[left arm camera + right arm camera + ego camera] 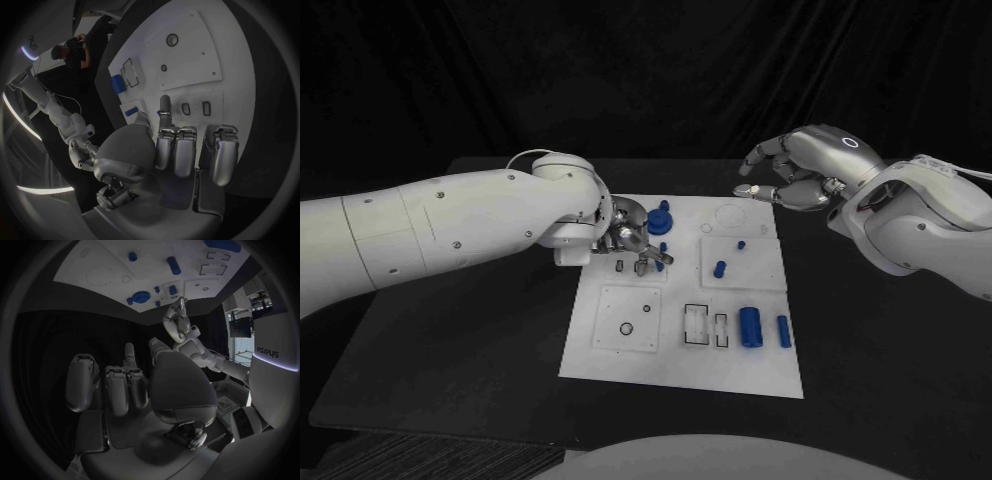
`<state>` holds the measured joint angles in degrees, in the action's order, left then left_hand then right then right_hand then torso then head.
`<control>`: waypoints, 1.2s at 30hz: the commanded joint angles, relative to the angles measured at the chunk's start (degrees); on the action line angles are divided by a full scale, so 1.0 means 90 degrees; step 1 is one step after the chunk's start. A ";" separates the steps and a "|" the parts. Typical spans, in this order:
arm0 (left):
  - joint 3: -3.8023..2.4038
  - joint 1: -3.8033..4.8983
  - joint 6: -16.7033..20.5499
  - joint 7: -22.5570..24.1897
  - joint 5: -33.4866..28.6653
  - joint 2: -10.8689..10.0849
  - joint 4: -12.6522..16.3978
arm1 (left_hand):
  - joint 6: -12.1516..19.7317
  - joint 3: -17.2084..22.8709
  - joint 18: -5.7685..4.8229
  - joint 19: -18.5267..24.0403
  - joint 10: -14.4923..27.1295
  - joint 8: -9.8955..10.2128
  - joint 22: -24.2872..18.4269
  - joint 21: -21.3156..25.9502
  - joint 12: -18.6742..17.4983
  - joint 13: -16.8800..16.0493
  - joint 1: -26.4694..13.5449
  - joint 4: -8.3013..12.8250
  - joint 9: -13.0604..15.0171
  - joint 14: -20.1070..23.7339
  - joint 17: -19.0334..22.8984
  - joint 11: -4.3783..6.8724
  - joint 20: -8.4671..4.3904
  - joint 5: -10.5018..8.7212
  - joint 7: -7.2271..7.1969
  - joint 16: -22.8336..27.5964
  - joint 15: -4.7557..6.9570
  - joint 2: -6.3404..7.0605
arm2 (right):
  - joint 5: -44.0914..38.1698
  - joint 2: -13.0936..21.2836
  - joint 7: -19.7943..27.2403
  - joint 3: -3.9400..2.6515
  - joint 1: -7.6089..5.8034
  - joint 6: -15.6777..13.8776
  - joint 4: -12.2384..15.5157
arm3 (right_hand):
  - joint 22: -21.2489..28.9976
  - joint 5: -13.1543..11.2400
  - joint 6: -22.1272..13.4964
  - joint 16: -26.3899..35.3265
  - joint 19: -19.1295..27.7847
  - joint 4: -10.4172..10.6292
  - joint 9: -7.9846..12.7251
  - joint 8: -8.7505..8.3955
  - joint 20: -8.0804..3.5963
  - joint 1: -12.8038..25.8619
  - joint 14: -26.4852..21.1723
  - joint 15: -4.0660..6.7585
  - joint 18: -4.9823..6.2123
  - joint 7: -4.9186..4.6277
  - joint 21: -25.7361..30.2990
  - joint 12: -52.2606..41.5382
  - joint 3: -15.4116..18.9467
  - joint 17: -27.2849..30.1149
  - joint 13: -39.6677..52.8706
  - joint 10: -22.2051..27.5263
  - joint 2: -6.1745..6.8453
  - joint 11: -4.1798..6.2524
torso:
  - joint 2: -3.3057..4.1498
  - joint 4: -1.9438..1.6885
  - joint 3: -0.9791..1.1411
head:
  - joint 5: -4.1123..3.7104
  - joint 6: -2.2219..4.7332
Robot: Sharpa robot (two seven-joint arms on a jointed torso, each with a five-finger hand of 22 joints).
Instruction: Assemble the parts on the task board
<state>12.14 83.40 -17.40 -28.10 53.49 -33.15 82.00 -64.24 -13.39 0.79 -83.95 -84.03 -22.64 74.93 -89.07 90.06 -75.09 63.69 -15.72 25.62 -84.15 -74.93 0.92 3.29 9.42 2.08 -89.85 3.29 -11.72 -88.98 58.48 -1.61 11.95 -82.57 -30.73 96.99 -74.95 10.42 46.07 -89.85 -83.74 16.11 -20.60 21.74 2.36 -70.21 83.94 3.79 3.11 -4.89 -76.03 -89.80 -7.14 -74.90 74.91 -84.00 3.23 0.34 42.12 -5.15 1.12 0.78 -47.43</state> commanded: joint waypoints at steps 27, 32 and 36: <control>-0.0005 -0.0012 -0.0048 0.0007 -0.0075 0.0511 -0.0765 | 0.0510 0.0207 0.0040 -0.0236 -0.0663 0.0235 0.1245 0.0128 -0.0007 -0.1657 0.0065 0.0048 0.0380 -0.0650 -0.1674 -0.0072 0.0025 0.0092 0.0138 -0.0017 -0.0053 -0.0004 | -0.0005 -0.0091 -0.0127 -0.0005 0.0056 0.0118 -0.0102 | -0.1218 0.0025 -0.0010 -0.0017 -0.0090 -0.0020 -0.0015 0.0040 -0.0005 -0.0095 0.0673 0.0029 0.0001 0.0025 0.0053 -0.0023 -0.0012 -0.1677 0.1677 -0.0667 0.0026 0.0025 | -0.0012 -0.0015 -0.0007 | -0.0055 -0.0173; -0.0005 -0.0021 -0.0069 0.0042 -0.0075 0.0587 -0.0853 | 0.0521 0.0241 0.0045 -0.0216 -0.0663 0.0248 0.1227 0.0141 -0.0007 -0.1657 0.0095 0.0075 0.0418 -0.0650 -0.1674 -0.0079 0.0036 0.0103 0.0142 -0.0017 -0.0062 -0.0004 | -0.0005 -0.0106 -0.0125 -0.0005 0.0057 0.0122 -0.0121 | -0.1218 0.0025 -0.0010 -0.0017 -0.0090 -0.0020 -0.0015 0.0040 -0.0005 -0.0095 0.0673 0.0029 0.0001 0.0025 0.0053 -0.0023 -0.0012 -0.1677 0.1677 -0.0667 0.0026 0.0025 | -0.0005 -0.0009 -0.0013 | -0.0041 -0.0184; -0.0005 -0.0028 -0.0098 0.0065 -0.0075 0.0642 -0.0902 | 0.0527 0.0257 0.0053 -0.0190 -0.0663 0.0255 0.1201 0.0156 -0.0007 -0.1657 0.0112 0.0094 0.0441 -0.0650 -0.1674 -0.0083 0.0041 0.0113 0.0144 -0.0017 -0.0067 0.0004 | -0.0005 -0.0118 -0.0120 -0.0005 0.0058 0.0124 -0.0132 | -0.1215 0.0022 -0.0004 -0.0017 -0.0086 -0.0018 -0.0017 0.0045 -0.0005 -0.0099 0.0673 0.0029 0.0003 0.0022 0.0063 -0.0023 -0.0009 -0.1677 0.1677 -0.0667 0.0022 0.0024 | -0.0009 -0.0005 -0.0014 | -0.0052 -0.0207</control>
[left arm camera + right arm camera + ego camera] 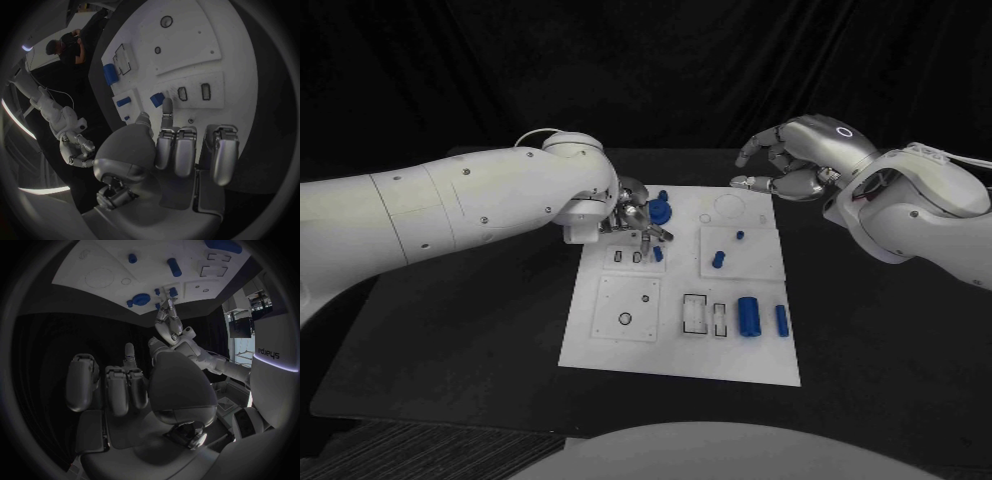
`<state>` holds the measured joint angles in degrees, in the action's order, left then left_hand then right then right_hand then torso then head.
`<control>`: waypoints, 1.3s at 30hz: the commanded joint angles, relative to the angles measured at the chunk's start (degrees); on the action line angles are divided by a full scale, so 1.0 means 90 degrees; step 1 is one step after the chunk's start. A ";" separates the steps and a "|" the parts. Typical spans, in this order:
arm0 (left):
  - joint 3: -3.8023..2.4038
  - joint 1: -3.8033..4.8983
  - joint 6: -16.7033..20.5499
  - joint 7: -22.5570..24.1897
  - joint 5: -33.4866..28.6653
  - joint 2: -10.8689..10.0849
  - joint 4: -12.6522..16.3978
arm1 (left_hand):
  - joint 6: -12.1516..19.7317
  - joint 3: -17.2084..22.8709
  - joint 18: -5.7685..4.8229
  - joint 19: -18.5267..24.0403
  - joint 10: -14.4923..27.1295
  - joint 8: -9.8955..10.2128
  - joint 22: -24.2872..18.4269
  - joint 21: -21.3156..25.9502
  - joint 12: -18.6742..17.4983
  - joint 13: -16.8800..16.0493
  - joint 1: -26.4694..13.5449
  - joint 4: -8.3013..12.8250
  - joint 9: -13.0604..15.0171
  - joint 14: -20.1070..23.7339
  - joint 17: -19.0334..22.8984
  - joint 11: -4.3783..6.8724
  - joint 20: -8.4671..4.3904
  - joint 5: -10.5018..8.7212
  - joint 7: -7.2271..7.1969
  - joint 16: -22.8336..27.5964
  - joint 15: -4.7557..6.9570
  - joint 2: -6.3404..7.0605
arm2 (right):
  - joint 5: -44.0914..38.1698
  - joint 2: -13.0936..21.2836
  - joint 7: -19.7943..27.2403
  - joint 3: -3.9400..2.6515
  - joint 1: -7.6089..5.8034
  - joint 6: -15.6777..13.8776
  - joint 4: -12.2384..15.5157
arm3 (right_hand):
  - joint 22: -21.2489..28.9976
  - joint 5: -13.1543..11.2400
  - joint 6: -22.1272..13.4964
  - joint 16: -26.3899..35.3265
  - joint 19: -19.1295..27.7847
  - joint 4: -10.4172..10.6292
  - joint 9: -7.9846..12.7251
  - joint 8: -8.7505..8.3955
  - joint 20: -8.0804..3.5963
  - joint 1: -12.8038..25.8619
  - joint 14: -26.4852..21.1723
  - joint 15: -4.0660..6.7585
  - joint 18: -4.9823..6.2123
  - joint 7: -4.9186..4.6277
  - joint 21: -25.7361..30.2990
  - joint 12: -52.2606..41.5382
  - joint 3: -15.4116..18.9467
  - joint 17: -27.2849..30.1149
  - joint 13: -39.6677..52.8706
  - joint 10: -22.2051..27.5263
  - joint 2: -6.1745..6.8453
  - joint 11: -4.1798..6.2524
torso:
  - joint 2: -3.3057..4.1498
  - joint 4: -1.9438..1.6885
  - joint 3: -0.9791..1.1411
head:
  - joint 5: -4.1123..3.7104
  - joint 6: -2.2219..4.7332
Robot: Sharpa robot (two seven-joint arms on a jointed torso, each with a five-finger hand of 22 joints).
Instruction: Assemble the parts on the task board
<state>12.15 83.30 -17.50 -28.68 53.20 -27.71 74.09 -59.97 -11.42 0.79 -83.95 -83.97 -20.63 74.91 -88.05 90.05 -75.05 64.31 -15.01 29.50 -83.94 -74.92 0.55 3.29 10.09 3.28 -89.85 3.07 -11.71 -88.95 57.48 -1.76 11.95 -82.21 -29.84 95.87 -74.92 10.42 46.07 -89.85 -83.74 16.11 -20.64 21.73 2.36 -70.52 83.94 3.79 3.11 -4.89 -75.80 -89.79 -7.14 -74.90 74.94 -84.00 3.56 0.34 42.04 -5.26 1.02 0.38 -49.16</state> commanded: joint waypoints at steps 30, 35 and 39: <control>-0.0005 -0.0073 -0.0366 0.0081 -0.0042 0.0126 -0.0158 | -0.0122 0.0126 0.0057 -0.0182 -0.0670 -0.0051 0.1201 0.0056 -0.0006 -0.1661 0.0052 0.0073 0.0256 -0.0673 -0.1676 -0.0012 0.0049 -0.0011 -0.0042 -0.0017 -0.0032 0.0034 | -0.0008 -0.0060 -0.0079 -0.0005 0.0080 0.0043 -0.0081 | -0.1217 0.0018 0.0002 -0.0017 -0.0085 -0.0015 -0.0015 0.0051 -0.0004 -0.0070 0.0673 0.0027 0.0003 0.0019 0.0039 -0.0023 -0.0004 -0.1678 0.1673 -0.0667 -0.0018 0.0021 | -0.0012 0.0000 -0.0001 | -0.0034 -0.0081; -0.0005 -0.0099 -0.0390 0.0101 -0.0042 0.0151 -0.0177 | -0.0122 0.0141 0.0062 -0.0164 -0.0670 -0.0052 0.1183 0.0067 -0.0006 -0.1661 0.0064 0.0087 0.0280 -0.0673 -0.1676 -0.0007 0.0046 -0.0008 -0.0048 -0.0017 -0.0027 0.0036 | -0.0008 -0.0073 -0.0076 -0.0005 0.0085 0.0046 -0.0094 | -0.1217 0.0018 0.0002 -0.0017 -0.0085 -0.0015 -0.0015 0.0051 -0.0004 -0.0070 0.0673 0.0027 0.0003 0.0019 0.0039 -0.0023 -0.0004 -0.1678 0.1673 -0.0667 -0.0018 0.0021 | -0.0013 0.0005 -0.0002 | -0.0037 -0.0091; -0.0005 -0.0113 -0.0385 0.0118 -0.0042 0.0166 -0.0187 | -0.0107 0.0161 0.0068 -0.0146 -0.0670 -0.0045 0.1167 0.0079 -0.0006 -0.1661 0.0081 0.0107 0.0306 -0.0673 -0.1676 -0.0003 0.0042 0.0004 -0.0050 -0.0017 -0.0023 0.0037 | -0.0008 -0.0078 -0.0075 -0.0005 0.0088 0.0045 -0.0103 | -0.1217 0.0018 0.0002 -0.0017 -0.0085 -0.0015 -0.0015 0.0051 -0.0004 -0.0070 0.0673 0.0027 0.0003 0.0019 0.0039 -0.0023 -0.0004 -0.1678 0.1673 -0.0667 -0.0018 0.0021 | -0.0016 0.0006 -0.0001 | -0.0036 -0.0094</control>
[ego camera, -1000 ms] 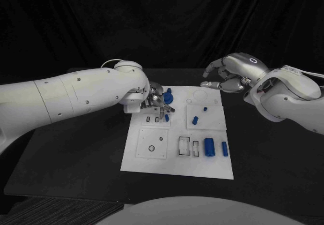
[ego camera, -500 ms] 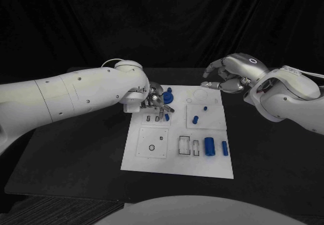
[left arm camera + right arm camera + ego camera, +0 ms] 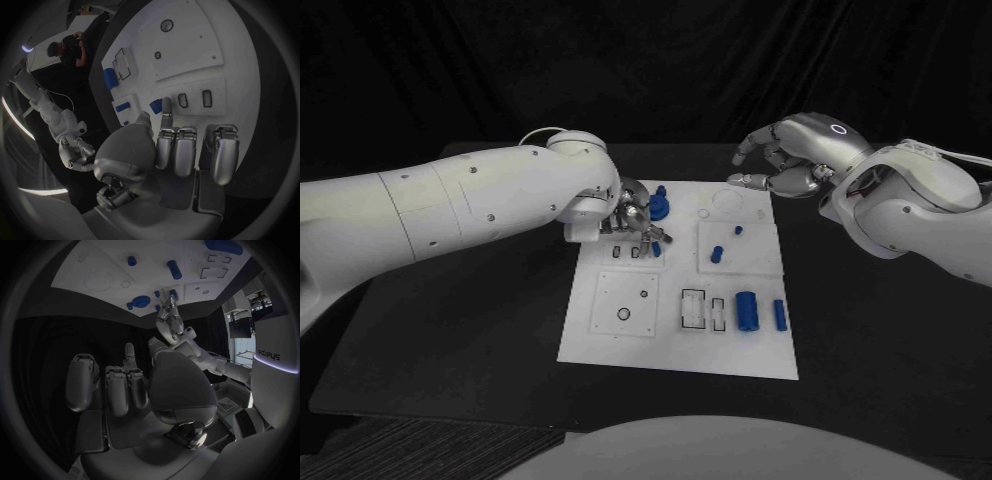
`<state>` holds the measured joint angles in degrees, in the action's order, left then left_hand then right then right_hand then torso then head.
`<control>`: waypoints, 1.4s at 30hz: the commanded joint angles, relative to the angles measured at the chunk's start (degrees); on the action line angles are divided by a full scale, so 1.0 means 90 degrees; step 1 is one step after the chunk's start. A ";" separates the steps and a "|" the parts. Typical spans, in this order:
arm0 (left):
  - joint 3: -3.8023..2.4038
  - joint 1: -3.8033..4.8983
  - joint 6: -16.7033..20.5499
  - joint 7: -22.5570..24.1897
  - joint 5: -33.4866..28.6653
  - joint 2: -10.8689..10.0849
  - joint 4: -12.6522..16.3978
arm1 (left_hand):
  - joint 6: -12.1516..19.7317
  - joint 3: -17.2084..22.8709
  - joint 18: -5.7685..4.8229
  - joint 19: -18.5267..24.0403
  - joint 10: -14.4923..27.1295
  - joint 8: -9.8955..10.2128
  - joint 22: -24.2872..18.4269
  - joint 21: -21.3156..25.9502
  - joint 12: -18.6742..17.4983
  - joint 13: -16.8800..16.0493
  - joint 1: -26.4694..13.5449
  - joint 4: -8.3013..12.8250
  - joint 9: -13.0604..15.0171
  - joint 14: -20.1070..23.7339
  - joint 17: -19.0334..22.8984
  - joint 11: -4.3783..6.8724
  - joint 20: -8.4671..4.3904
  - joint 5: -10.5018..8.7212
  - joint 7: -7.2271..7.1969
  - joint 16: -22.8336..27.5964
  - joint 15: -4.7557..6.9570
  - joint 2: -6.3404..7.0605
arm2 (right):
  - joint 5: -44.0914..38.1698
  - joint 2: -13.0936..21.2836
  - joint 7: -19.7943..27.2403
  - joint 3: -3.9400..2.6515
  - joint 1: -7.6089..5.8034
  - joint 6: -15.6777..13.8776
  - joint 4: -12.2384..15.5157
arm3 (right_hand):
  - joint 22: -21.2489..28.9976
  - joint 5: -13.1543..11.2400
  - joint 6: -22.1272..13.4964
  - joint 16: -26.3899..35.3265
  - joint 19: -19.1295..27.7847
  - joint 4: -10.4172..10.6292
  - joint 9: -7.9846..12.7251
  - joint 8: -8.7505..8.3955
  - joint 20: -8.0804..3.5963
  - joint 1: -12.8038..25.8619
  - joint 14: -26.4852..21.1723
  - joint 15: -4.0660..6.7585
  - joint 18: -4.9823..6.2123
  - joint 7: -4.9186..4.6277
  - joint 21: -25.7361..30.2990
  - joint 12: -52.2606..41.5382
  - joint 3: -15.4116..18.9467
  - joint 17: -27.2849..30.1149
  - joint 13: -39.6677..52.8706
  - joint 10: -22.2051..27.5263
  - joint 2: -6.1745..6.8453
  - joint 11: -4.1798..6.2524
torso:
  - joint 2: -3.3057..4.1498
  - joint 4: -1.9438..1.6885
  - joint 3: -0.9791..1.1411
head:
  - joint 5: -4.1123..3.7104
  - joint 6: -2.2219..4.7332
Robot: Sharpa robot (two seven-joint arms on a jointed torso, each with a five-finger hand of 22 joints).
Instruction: Assemble the parts on the task board
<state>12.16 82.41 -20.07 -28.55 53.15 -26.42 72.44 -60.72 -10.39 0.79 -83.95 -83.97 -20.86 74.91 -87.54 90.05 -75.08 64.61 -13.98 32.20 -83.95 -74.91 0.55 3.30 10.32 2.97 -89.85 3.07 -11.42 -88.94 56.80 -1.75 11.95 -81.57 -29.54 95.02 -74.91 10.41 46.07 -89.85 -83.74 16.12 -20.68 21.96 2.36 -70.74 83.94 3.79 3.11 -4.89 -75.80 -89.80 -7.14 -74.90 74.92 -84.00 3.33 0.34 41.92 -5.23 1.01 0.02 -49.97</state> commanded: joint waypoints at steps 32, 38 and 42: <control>-0.0006 -0.0047 -0.0163 0.0135 -0.0036 0.0067 -0.0027 | 0.0099 0.0607 0.0085 -0.0088 -0.0670 0.0174 0.1124 0.0086 -0.0005 -0.1658 0.0440 0.0502 0.0401 -0.0673 -0.1677 0.0026 0.0010 0.0262 -0.0043 -0.0017 0.0007 0.0123 | -0.0009 -0.0040 -0.0104 -0.0005 0.0041 0.0041 -0.0066 | -0.1211 0.0020 0.0016 -0.0017 -0.0074 -0.0016 -0.0016 0.0037 -0.0002 -0.0060 0.0673 0.0024 0.0009 0.0015 0.0067 -0.0023 0.0006 -0.1678 0.1676 -0.0667 0.0004 0.0018 | 0.0002 -0.0003 0.0003 | -0.0004 -0.0004; -0.0006 -0.0049 -0.0170 0.0141 -0.0036 0.0043 -0.0011 | 0.0102 0.0796 0.0092 -0.0067 -0.0670 0.0238 0.1107 0.0107 -0.0005 -0.1658 0.0554 0.0661 0.0481 -0.0673 -0.1677 0.0038 -0.0002 0.0383 -0.0056 -0.0017 0.0019 0.0186 | -0.0009 -0.0042 -0.0107 -0.0005 0.0042 0.0039 -0.0074 | -0.1207 0.0025 0.0018 -0.0017 -0.0068 -0.0023 -0.0018 0.0039 -0.0002 -0.0074 0.0673 0.0023 0.0012 0.0014 0.0082 -0.0023 0.0004 -0.1678 0.1676 -0.0667 0.0003 0.0017 | 0.0001 -0.0004 0.0005 | -0.0016 -0.0004; -0.0006 -0.0049 -0.0181 0.0155 -0.0036 0.0024 0.0001 | 0.0117 0.0887 0.0103 -0.0029 -0.0670 0.0280 0.1074 0.0136 -0.0005 -0.1658 0.0582 0.0720 0.0512 -0.0673 -0.1677 0.0038 -0.0004 0.0457 -0.0053 -0.0017 0.0019 0.0212 | -0.0009 -0.0040 -0.0109 -0.0005 0.0042 0.0041 -0.0081 | -0.1202 0.0032 0.0021 -0.0016 -0.0061 -0.0029 -0.0019 0.0041 -0.0002 -0.0086 0.0673 0.0023 0.0015 0.0014 0.0100 -0.0023 0.0002 -0.1677 0.1676 -0.0667 0.0001 0.0017 | 0.0001 -0.0004 0.0001 | -0.0014 -0.0004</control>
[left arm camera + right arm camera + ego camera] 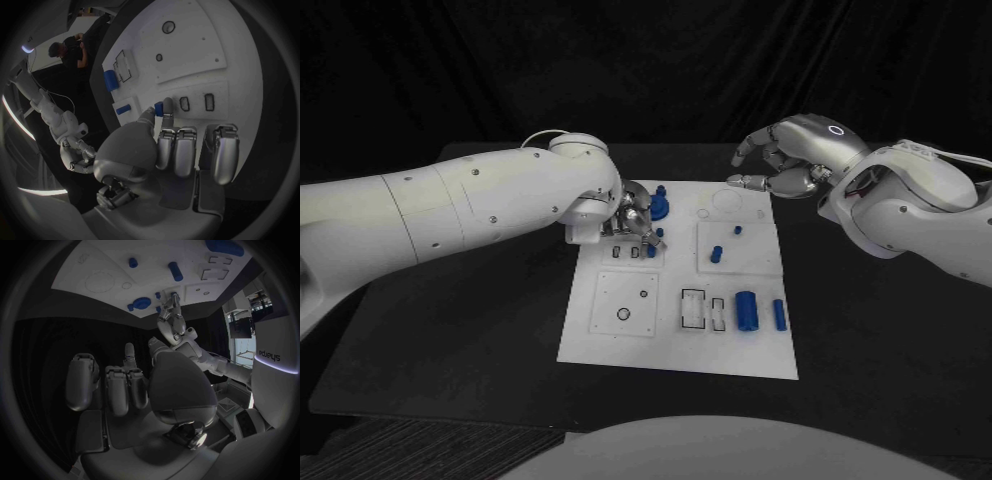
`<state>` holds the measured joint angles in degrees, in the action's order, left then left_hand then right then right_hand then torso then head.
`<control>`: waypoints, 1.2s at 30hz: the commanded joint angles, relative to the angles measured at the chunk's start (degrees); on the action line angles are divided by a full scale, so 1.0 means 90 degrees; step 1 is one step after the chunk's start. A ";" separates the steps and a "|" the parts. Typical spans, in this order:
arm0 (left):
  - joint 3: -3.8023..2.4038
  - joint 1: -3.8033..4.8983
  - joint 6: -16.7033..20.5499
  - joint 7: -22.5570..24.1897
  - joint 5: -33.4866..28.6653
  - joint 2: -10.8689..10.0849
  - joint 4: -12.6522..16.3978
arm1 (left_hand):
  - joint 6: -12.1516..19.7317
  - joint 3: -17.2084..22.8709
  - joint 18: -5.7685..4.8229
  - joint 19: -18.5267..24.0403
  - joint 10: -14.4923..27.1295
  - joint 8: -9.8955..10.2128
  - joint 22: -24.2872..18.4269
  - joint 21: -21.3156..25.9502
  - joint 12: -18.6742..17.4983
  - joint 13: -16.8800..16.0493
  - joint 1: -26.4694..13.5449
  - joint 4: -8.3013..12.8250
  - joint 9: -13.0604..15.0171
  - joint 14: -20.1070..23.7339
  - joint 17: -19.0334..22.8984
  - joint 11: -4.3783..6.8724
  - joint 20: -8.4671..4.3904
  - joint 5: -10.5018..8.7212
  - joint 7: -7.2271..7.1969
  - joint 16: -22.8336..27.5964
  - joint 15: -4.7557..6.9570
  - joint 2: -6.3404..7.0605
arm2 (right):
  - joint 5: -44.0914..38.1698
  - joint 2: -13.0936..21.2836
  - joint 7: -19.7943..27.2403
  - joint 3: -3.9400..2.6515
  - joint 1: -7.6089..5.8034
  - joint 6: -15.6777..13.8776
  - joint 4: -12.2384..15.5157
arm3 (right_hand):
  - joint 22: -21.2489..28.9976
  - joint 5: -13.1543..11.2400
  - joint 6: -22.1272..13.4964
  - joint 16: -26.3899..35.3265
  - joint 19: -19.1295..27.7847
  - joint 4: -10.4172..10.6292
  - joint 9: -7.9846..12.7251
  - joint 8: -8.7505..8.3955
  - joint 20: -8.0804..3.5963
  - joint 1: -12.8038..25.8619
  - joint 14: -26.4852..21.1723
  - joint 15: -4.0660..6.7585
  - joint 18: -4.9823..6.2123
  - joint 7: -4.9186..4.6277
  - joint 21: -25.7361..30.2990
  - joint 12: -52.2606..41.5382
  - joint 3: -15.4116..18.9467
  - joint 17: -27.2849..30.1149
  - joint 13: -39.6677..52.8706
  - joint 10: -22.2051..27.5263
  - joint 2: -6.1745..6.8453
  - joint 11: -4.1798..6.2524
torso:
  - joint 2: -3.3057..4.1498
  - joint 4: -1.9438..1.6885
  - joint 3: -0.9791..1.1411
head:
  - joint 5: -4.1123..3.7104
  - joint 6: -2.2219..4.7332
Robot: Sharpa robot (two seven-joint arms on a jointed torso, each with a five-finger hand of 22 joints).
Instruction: Assemble the parts on the task board
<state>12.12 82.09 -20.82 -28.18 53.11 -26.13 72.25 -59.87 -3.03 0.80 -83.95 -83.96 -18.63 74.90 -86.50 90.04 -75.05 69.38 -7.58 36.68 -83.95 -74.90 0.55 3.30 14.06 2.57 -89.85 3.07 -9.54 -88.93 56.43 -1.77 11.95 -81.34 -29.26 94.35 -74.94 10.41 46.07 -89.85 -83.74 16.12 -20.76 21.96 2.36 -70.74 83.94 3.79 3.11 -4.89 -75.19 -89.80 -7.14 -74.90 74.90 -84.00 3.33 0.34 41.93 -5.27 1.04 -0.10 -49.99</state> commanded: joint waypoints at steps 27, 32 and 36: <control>-0.0002 -0.0013 0.0193 0.0344 -0.0032 -0.0258 0.0196 | 0.0031 0.2947 0.0100 -0.0065 -0.0671 0.0139 0.1153 0.0064 -0.0005 -0.1661 -0.0541 0.1039 0.1059 -0.0673 -0.1677 0.0046 -0.0021 0.1380 0.0005 -0.0017 0.0026 0.0989 | -0.0010 -0.0023 -0.0105 -0.0005 0.0036 0.0073 -0.0083 | -0.1177 0.0042 0.0029 0.0025 -0.0031 -0.0030 -0.0014 0.0049 0.0001 -0.0116 0.0662 0.0019 0.0030 0.0007 0.0106 -0.0023 0.0001 -0.1638 0.1677 -0.0667 -0.0025 0.0011 | -0.0002 -0.0006 -0.0007 | 0.0058 -0.0001; -0.0002 -0.0013 0.0298 0.0350 -0.0032 -0.0335 0.0260 | 0.0030 0.3173 0.0098 -0.0072 -0.0671 0.0132 0.1163 0.0065 -0.0005 -0.1661 -0.0666 0.1091 0.1177 -0.0673 -0.1677 0.0044 -0.0016 0.1375 0.0004 -0.0017 0.0030 0.1045 | -0.0010 -0.0020 -0.0114 -0.0005 0.0039 0.0097 -0.0093 | -0.1172 0.0041 0.0032 0.0037 -0.0025 -0.0028 -0.0015 0.0051 0.0002 -0.0116 0.0658 0.0019 0.0034 0.0007 0.0122 -0.0023 0.0001 -0.1626 0.1677 -0.0667 -0.0029 0.0010 | -0.0003 -0.0007 -0.0009 | 0.0075 -0.0001; -0.0002 -0.0012 0.0388 0.0343 -0.0032 -0.0418 0.0305 | 0.0020 0.3255 0.0099 -0.0070 -0.0671 0.0127 0.1163 0.0069 -0.0005 -0.1661 -0.0702 0.1116 0.1219 -0.0673 -0.1677 0.0048 -0.0017 0.1394 0.0001 -0.0017 0.0032 0.1067 | -0.0010 -0.0013 -0.0121 -0.0005 0.0041 0.0112 -0.0097 | -0.1169 0.0041 0.0036 0.0040 -0.0021 -0.0026 -0.0016 0.0054 0.0002 -0.0116 0.0657 0.0018 0.0036 0.0007 0.0132 -0.0023 0.0002 -0.1623 0.1677 -0.0667 -0.0033 0.0010 | -0.0002 -0.0003 -0.0007 | 0.0087 -0.0001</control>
<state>12.14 82.06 -18.87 -26.19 53.09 -29.78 74.76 -59.79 20.04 0.80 -83.95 -83.96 -17.20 74.94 -86.05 90.03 -74.99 63.52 -3.47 47.61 -83.95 -74.95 0.55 3.30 26.41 2.88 -89.85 3.07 0.03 -88.93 56.25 -1.81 11.95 -81.13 -28.68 93.51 -74.92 10.62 46.07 -89.83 -83.74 16.12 -20.85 22.17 2.36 -71.33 83.94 3.79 3.11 -4.89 -74.20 -89.80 -7.14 -74.93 74.93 -84.00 3.16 0.34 41.92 -5.32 0.97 0.63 -49.99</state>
